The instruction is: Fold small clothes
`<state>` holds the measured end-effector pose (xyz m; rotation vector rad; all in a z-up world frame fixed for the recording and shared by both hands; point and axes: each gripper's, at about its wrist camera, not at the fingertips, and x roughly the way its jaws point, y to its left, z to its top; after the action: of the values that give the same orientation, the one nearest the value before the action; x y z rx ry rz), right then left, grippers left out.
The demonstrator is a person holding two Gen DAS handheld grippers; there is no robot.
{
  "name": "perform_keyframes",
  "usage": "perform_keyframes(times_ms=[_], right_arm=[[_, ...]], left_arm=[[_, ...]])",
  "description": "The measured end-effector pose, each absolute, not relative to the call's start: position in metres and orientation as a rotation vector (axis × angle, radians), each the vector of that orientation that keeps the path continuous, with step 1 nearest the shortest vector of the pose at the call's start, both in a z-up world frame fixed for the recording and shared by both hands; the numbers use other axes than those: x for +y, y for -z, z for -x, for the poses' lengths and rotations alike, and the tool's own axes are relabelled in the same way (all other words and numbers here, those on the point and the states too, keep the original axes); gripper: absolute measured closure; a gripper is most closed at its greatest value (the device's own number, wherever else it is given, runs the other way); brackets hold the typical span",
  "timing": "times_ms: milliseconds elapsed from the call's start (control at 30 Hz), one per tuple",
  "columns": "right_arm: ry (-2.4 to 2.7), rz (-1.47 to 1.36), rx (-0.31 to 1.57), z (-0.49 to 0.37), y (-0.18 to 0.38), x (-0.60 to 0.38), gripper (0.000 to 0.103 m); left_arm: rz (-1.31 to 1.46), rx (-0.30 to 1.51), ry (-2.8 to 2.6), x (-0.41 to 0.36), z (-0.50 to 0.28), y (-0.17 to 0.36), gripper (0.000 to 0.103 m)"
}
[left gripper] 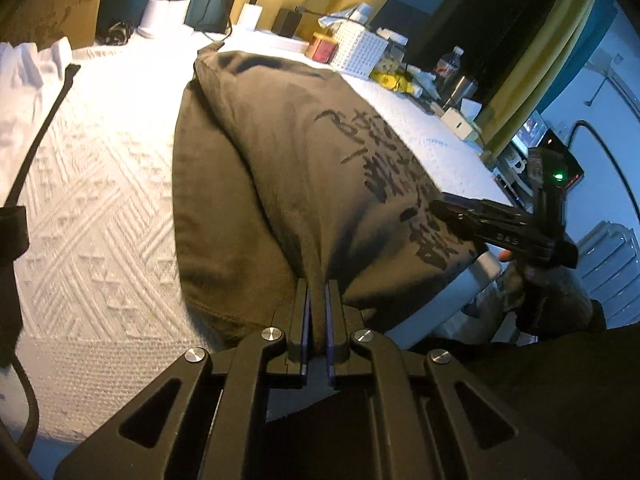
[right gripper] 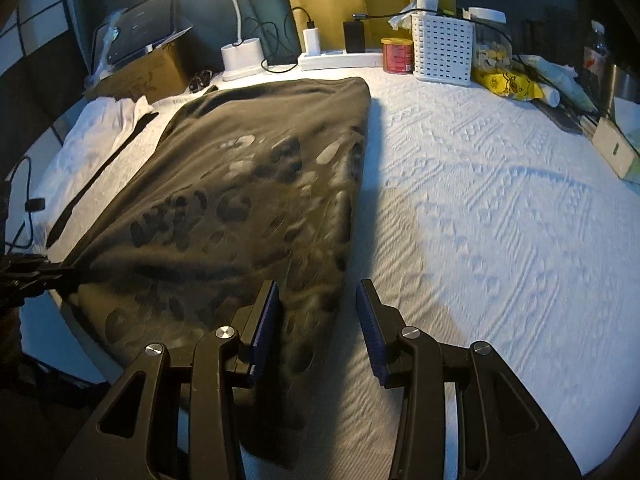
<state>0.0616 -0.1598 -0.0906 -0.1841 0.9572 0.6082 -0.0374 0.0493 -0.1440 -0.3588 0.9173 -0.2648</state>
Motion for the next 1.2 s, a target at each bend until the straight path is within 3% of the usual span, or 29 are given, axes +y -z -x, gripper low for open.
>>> perform_keyframes(times_ms=[233,333,400,433,1200], right_arm=[[-0.583,0.2,0.932,-0.046,0.091,-0.158,0.06],[-0.579,0.195,0.928,-0.043,0.091,-0.159,0.06],[-0.58,0.191,0.93,-0.042,0.091,-0.159,0.06],[-0.582,0.186,0.931,-0.042,0.091,-0.159,0.06],[-0.591,0.123,0.924,-0.083,0.08,-0.163,0.06]], left_arm=[[0.379,0.927,0.223,0.049,0.038,0.146,0.09],[0.355,0.92,0.193,0.049,0.039,0.14,0.059],[0.313,0.913,0.137,0.047,0.039,0.135,0.02],[0.291,0.908,0.093,0.047,0.038,0.131,0.017],[0.266,0.872,-0.029,0.067,-0.022,0.115,0.017]])
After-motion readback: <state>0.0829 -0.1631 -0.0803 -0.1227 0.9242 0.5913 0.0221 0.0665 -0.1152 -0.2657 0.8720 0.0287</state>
